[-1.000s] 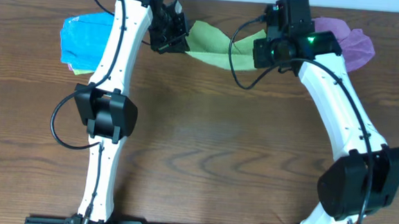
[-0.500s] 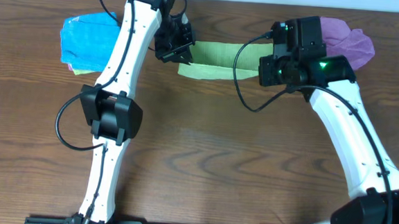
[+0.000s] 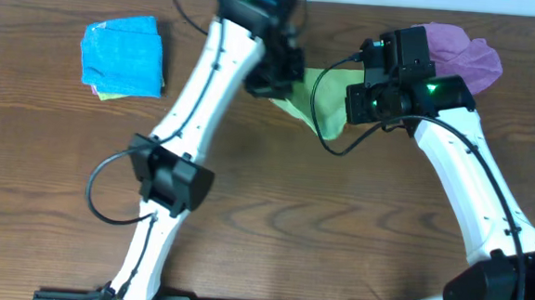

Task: Fold the cloth
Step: 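Lay the green cloth flat on the table by pulling both grippers toward the robot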

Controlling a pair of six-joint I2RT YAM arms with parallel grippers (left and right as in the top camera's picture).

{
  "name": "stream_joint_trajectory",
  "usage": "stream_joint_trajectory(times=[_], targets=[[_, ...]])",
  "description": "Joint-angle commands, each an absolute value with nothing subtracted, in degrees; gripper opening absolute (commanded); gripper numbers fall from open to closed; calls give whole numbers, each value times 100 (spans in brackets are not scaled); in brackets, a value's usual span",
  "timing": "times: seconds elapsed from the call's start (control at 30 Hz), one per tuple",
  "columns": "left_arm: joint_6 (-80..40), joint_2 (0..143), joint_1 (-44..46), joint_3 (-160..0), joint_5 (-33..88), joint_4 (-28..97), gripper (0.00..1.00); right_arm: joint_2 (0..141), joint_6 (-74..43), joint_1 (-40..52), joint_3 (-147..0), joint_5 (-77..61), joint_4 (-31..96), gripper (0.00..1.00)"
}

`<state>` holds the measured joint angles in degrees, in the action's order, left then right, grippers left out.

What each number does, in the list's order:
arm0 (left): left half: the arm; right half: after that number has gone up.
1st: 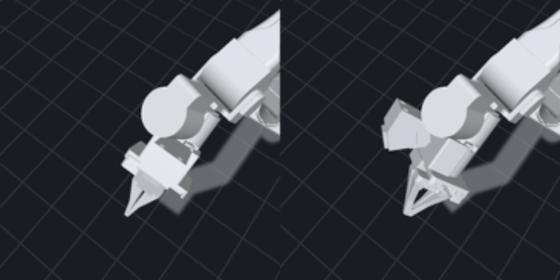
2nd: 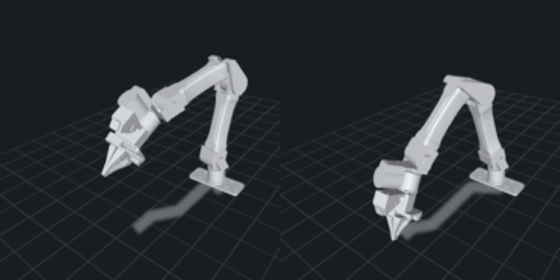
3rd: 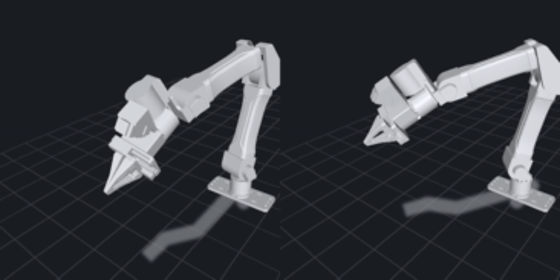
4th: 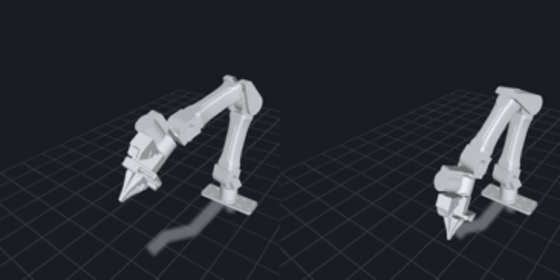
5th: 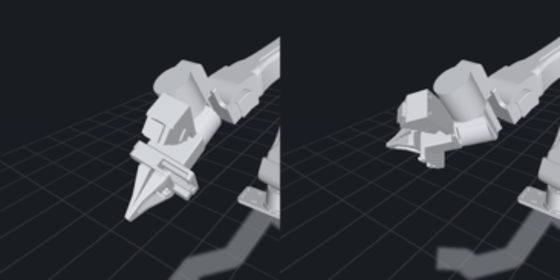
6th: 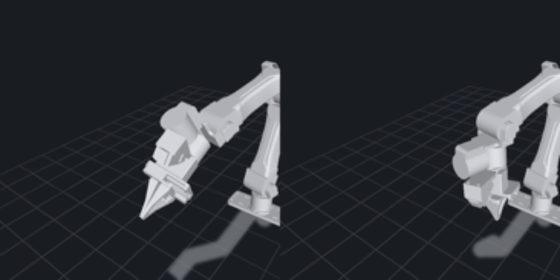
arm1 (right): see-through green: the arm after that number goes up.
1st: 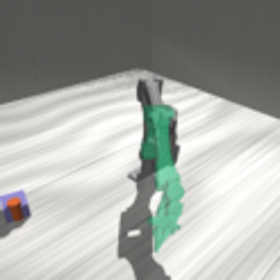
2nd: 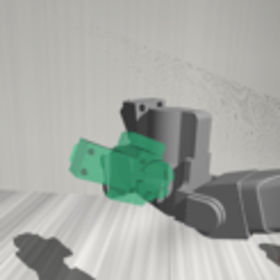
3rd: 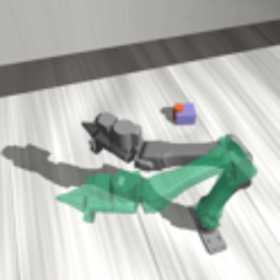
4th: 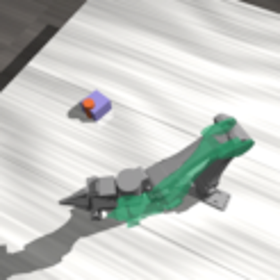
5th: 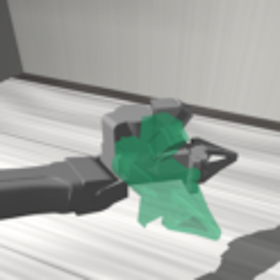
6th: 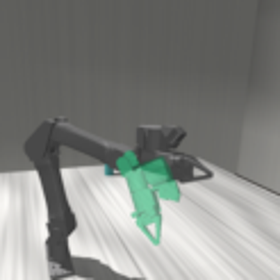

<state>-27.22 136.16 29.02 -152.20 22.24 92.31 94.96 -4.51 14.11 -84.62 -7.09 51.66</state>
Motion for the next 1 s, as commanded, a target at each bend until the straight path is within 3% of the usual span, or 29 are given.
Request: stream_joint_trajectory(times=[0.0, 0.23, 0.5, 0.97], targets=[[-2856, 13476, 2847, -15196, 2003, 9682, 6, 9343, -419, 1393, -8418, -775, 5179, 2], [-2851, 13194, 2659, -14940, 2344, 9682, 6, 9148, -419, 1304, -8418, -777, 5133, 2], [-2856, 12300, 2512, -13183, 2497, 9598, 6, 9137, -419, 1304, -8418, -805, 5094, 2], [-3017, 11207, 2593, -10103, 2840, 7979, 6, 9026, -574, 1321, -7889, -908, 5395, 2]])
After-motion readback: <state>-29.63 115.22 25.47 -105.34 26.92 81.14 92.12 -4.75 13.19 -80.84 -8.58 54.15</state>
